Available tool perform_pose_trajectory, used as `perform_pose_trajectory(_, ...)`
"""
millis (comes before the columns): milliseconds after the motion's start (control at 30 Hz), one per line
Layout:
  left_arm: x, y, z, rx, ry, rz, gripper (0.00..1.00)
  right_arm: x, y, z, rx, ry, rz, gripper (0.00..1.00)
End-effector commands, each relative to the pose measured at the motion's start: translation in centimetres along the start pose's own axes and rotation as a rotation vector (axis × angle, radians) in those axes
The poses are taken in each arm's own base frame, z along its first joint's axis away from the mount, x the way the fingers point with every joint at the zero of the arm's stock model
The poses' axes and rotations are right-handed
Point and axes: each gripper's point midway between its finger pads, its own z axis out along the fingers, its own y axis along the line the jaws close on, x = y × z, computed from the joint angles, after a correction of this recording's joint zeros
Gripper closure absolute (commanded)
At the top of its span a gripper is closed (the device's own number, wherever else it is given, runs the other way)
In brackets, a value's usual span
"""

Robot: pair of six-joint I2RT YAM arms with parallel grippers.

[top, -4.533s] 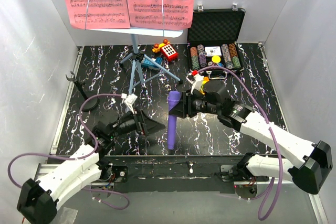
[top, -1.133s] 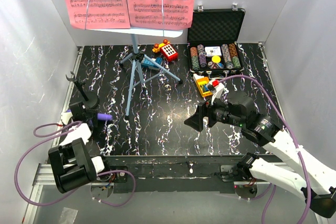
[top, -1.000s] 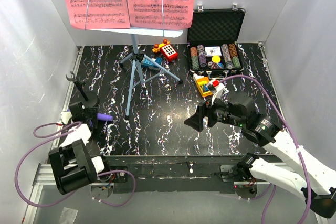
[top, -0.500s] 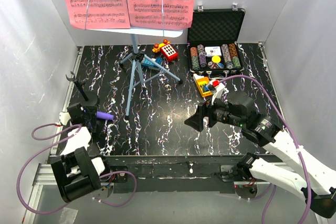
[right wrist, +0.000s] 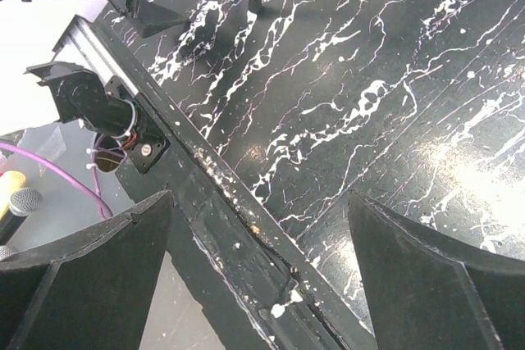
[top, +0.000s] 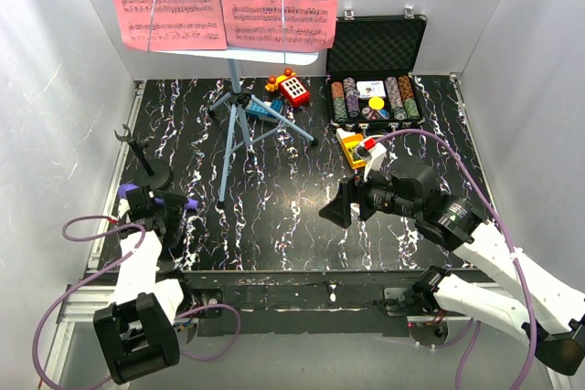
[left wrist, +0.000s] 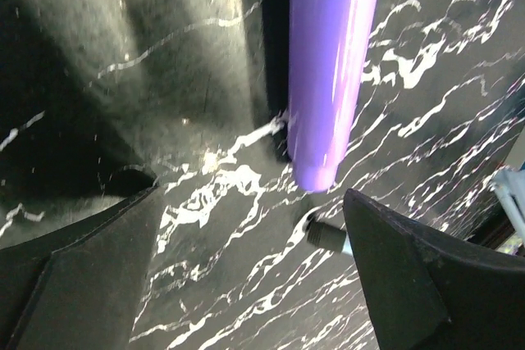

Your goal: Pack up the instrument practice props

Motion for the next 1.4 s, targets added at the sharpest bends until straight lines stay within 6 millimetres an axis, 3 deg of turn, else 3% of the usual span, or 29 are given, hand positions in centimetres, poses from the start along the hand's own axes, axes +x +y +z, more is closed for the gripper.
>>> perform_pose_trajectory(0,1.5,-0.1,-2.1,-0.02,0.065,0.06,0.02,-1.5,1.0,-0.6,-0.021,-0.03,-0.008,0.05)
perform_pose_trajectory(233,2.5,-2.6,-5.0,0.052,0.091,0.195,0.02,-1.3,0.7,-0.5,-0.006,-0.018,0.007,0.05)
perform_pose_trajectory(333,2.1,-4.1,-6.4,0.098,0.055,0.268,0.02,-1.2,0.4,-0.4,0.01,0.0,0.001,0.05)
perform_pose_trajectory(500,2.2,-10.2,-7.7,0.371,0.027,0.411,0.02,-0.8,-0.1,0.2,0.028,0.027,-0.007,0.05)
perform_pose_trajectory(667,3.6,-15.6,-8.4,0.612,-0.029,0.583,0.02,-1.1,-0.2,-0.2,0.039,0.018,-0.018,0.06)
perform_pose_trajectory(900,6.3,-22.2,-11.9,0.918,-0.186,0.925,0.02,-0.8,-1.1,-0.8,0.082,0.003,-0.038,0.06)
perform_pose_trajectory(1067,8.1,-24.3,-10.7,0.979,-0.139,1.071,0.02,-0.9,-1.7,-0.5,0.111,0.0,-0.052,0.06)
perform_pose_trajectory(1233,7.2,-25.7,-8.9,0.939,-0.226,1.105,0.09,-1.5,-2.0,-0.5,0.135,-0.004,-0.059,0.06)
perform_pose_trajectory(1367,7.8,-26.3,-7.8,0.939,-0.224,1.18,0.14,-1.7,-2.0,-0.5,0.137,-0.009,-0.061,0.06)
